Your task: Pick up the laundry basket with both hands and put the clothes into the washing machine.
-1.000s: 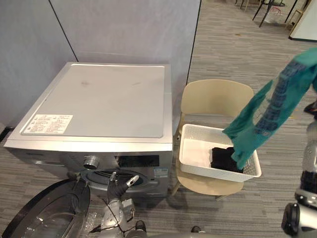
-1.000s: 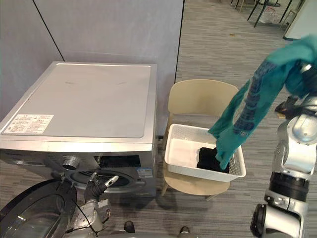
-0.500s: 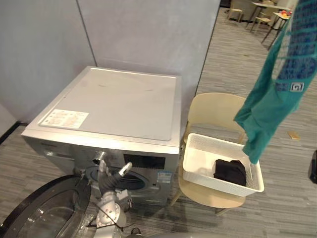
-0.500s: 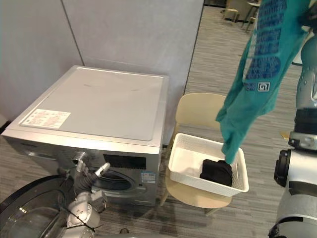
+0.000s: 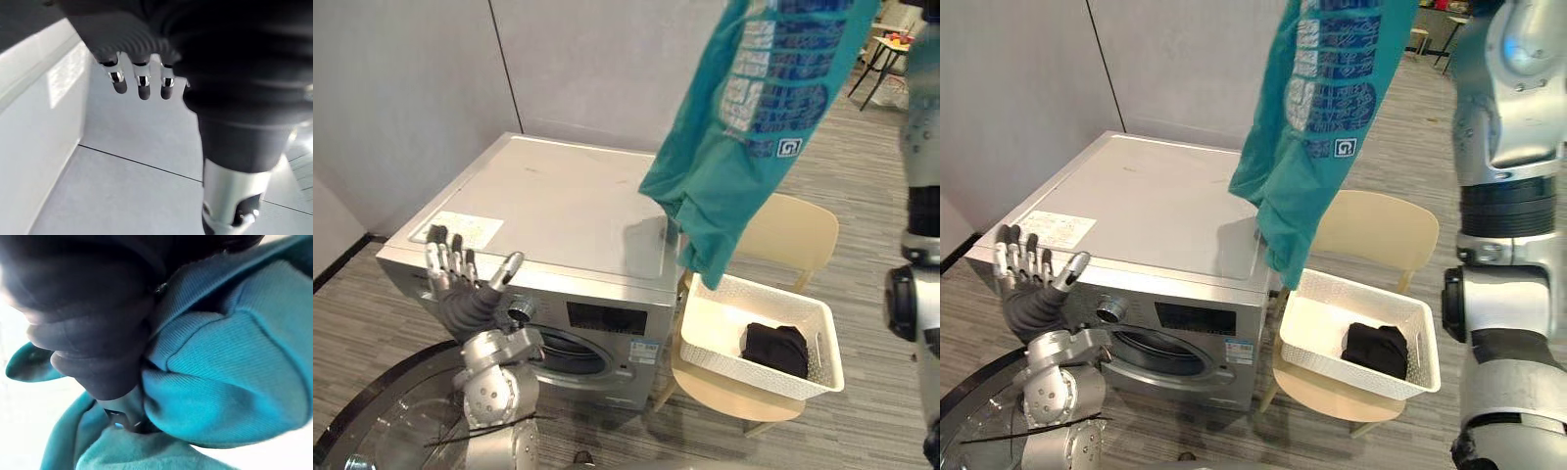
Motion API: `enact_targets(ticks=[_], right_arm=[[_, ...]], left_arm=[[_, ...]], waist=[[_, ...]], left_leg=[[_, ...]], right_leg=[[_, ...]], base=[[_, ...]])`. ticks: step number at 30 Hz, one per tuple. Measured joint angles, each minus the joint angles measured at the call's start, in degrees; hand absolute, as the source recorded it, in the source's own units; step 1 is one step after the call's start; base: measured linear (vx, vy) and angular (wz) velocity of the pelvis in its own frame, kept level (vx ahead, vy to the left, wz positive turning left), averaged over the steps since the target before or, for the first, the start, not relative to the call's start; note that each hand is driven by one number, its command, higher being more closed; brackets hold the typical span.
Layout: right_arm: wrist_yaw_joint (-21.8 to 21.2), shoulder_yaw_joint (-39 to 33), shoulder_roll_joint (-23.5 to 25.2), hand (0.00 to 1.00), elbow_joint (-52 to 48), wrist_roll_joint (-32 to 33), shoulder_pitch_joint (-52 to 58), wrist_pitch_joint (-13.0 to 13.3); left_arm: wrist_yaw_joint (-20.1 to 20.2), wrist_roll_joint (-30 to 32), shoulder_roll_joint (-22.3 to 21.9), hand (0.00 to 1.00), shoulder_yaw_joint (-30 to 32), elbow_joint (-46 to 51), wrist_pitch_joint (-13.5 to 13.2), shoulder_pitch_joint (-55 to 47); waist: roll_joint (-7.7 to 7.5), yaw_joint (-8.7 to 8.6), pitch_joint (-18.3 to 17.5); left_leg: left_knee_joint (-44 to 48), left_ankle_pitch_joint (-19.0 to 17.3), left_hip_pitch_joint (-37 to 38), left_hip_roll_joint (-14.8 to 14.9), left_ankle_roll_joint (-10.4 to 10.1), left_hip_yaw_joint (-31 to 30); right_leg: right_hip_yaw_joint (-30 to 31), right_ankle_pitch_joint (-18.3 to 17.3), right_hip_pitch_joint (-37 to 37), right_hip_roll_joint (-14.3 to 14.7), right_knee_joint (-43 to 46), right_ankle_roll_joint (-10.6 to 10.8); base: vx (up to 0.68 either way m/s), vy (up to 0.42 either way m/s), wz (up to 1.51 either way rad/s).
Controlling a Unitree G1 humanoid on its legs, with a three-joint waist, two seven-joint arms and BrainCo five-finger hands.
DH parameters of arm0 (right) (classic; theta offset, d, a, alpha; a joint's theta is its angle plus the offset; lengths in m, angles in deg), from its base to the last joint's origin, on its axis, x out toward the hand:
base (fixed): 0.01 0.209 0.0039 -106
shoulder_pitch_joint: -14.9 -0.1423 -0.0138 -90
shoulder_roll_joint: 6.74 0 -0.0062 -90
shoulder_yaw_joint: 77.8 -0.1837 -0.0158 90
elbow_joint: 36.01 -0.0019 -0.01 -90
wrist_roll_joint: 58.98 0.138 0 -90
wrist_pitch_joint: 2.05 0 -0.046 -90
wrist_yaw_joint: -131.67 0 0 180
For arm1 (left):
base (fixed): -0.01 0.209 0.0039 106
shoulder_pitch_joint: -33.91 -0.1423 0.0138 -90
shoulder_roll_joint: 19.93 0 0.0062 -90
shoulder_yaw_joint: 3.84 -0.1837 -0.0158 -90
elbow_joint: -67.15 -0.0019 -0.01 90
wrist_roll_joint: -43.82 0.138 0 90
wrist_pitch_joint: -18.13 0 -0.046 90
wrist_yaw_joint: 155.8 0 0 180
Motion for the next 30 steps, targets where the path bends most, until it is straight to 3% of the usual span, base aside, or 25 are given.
enact_targets(ticks=[4, 12, 17, 24, 30], right_arm=[[-2.9, 4.9, 6.7, 1.00, -2.4, 0.1, 1.7, 0.3], [-9.3, 13.6, 17.2, 1.00, -2.1, 2.5, 5.1, -2.9], [-11.5, 16.0, 18.7, 1.00, -0.1, 4.9, 5.1, -4.4], [-11.4, 18.2, 20.1, 1.00, 3.0, 8.5, 5.0, -6.2], [-11.3, 22.0, 22.0, 1.00, 3.0, 10.7, 2.5, -6.7]], left_arm=[[0.3, -3.3, 0.7, 0.00, -0.3, 0.5, -0.5, 2.1], [6.2, -8.8, 6.7, 0.00, -3.5, -0.5, -0.3, 4.3], [11.4, -13.9, 11.2, 0.00, -7.5, -6.3, 0.6, 8.3], [14.0, -17.4, 15.8, 0.00, -16.7, -21.8, 3.1, 19.3], [15.2, -25.1, 17.6, 0.00, -25.7, -33.9, 5.1, 32.6]], waist=[[0.14, 0.45, 0.1], [0.25, 1.36, 1.0], [0.12, 1.35, 1.2], [0.09, 0.52, 1.6], [-0.23, -1.09, 2.6]], left_leg=[[0.0, 0.0, 0.1, 0.0, 0.0, -0.2], [-0.4, 0.1, 0.5, 0.0, -0.1, -0.7], [-0.4, 0.2, 0.5, 0.0, -0.2, -0.8], [-0.4, 0.5, 0.6, 0.1, -0.4, -0.6], [-0.3, 0.6, 0.8, 0.3, -0.4, 1.0]], right_leg=[[-0.3, -0.1, 0.2, 0.0, 0.0, 0.0], [-1.2, -0.5, 1.1, 0.0, 0.1, 0.0], [-1.3, -0.5, 1.1, 0.0, 0.1, 0.0], [-1.1, -0.5, 1.0, 0.1, 0.3, -0.1], [0.5, -0.3, -0.2, 0.0, 1.0, -0.2]], base=[[0.01, -0.003, 0.03], [-0.01, -0.002, 0.05], [0.00, 0.000, 0.01], [0.00, 0.000, 0.00], [-0.01, 0.002, -0.13]])
